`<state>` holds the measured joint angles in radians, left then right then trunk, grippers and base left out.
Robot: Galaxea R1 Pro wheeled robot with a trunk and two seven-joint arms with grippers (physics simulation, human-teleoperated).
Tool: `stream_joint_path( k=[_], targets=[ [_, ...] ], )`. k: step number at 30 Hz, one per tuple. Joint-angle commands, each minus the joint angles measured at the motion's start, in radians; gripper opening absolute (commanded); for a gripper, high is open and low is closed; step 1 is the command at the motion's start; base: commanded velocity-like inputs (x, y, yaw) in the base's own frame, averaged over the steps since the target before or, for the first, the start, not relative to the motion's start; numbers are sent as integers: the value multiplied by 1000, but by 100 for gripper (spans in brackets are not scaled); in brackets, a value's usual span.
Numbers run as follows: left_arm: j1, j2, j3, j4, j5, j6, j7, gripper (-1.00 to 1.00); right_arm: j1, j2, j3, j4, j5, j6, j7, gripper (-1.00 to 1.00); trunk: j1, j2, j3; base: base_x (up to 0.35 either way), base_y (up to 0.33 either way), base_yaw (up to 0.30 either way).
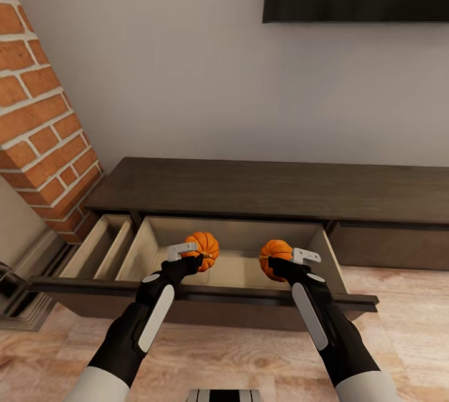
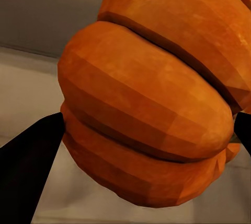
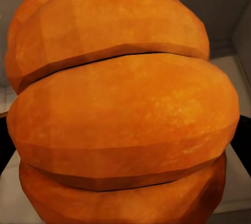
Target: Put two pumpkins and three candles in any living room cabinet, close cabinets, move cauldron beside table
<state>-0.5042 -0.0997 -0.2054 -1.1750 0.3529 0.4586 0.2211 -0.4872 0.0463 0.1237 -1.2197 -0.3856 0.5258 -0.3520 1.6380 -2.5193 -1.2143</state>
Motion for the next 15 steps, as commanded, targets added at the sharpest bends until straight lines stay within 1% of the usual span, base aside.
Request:
stream_joint_path(
  k=[1,9,13,15],
  targets=[
    [0,2,-2,-2,11,3,9,-100,-1,0,2,-1,-10,2,-11,-100,0,0,-1,29,0,0],
    [0,3,-2,-1,12,3,9,-100,-1,0,2,-1,-10,2,-10,-100,0,0,-1,13,1,0],
    [0,3,-2,-1,12,3,9,-100,-1,0,2,0,-10,2,-10,-100,0,0,-1,141,38,0],
    [0,3,-2,-2,12,3,9,-100,-1,0,1,1,-11,2,-10,-100,0,0,-1,50,11,0]
  ],
)
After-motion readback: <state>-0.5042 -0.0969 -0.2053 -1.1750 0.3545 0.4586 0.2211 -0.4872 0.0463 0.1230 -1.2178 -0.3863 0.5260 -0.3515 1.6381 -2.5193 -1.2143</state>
